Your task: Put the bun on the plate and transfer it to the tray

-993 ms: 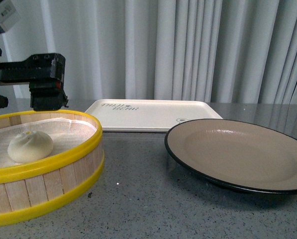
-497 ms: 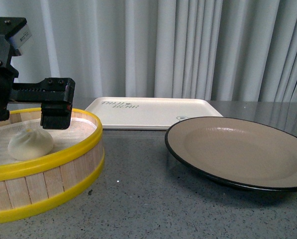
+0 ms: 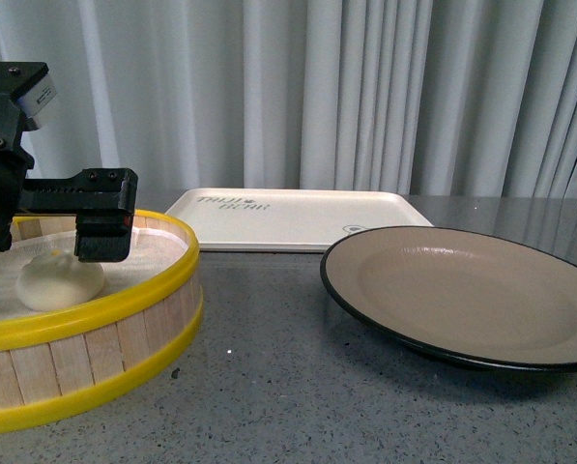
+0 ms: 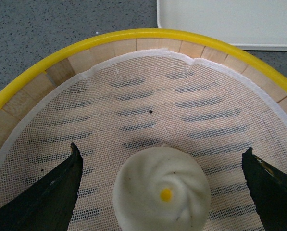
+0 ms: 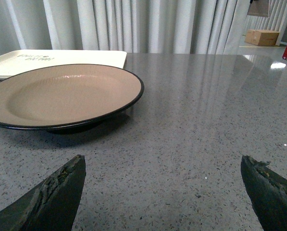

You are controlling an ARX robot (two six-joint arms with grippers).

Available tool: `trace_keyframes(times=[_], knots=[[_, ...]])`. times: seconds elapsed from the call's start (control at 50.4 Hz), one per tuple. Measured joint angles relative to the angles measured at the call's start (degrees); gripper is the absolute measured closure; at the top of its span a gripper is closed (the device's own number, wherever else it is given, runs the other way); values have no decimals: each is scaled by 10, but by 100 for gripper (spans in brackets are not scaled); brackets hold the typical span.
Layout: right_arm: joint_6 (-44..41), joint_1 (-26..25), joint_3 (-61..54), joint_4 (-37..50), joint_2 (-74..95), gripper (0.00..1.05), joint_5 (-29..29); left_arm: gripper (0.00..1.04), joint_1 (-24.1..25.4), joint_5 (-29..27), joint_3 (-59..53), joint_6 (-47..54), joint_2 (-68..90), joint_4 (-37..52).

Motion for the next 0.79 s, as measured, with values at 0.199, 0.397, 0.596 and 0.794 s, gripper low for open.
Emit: trace_keyframes(times=[0.199,0.397,0.596,0.794], knots=[[0,0,0,0,0,8,0,7,8,-1,0,-3,3,0],[0,0,0,0,0,8,0,7,12,-2,0,-9,4,0],[0,0,0,0,0,8,0,7,12,3,0,-18,16,0],[0,0,0,0,0,8,0,7,11,3,0,-22,28,0]])
